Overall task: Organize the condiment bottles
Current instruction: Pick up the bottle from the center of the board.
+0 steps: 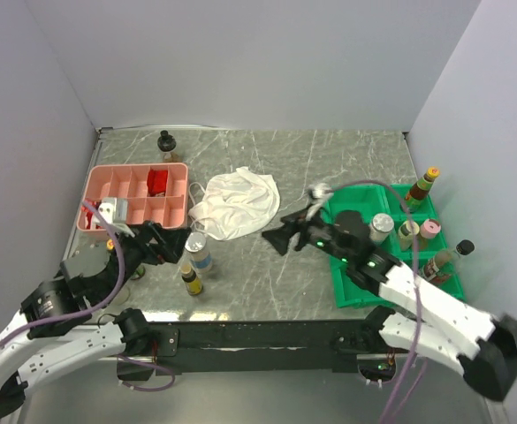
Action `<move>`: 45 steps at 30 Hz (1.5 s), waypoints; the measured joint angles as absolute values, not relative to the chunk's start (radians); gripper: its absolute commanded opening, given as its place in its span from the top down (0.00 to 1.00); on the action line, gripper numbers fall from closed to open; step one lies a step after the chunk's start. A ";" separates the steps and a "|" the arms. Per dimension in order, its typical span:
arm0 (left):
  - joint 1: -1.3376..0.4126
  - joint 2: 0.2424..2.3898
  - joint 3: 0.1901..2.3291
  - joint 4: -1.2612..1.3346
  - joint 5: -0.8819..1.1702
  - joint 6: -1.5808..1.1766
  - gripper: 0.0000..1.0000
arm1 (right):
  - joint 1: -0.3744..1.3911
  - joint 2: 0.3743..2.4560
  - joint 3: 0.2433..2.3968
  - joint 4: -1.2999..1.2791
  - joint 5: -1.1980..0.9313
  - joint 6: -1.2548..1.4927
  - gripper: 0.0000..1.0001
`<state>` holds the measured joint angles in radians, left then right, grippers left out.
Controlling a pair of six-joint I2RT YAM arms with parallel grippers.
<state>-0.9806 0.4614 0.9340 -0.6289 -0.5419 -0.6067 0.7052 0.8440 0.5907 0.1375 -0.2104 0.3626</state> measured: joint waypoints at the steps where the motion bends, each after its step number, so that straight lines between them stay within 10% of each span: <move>1: -0.981 0.429 0.903 -0.605 -0.532 -0.580 0.03 | 0.742 0.897 0.609 0.162 -0.206 0.333 0.07; 19: -0.981 0.272 0.717 -0.504 -0.434 -0.456 0.03 | 0.890 1.611 0.846 0.660 -0.545 -0.035 0.05; 36: -0.981 0.236 0.717 -0.501 -0.442 -0.453 0.03 | 0.952 1.835 1.023 0.712 -0.606 -0.111 0.10; 45: -0.981 0.224 0.717 -0.501 -0.443 -0.453 0.03 | 0.965 1.847 1.024 0.708 -0.537 -0.129 0.48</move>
<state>-0.9806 0.2237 0.7170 -0.5014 -0.4435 -0.4530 0.9646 1.8469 1.0245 0.7078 -0.5369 -0.1287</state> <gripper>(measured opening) 0.967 0.705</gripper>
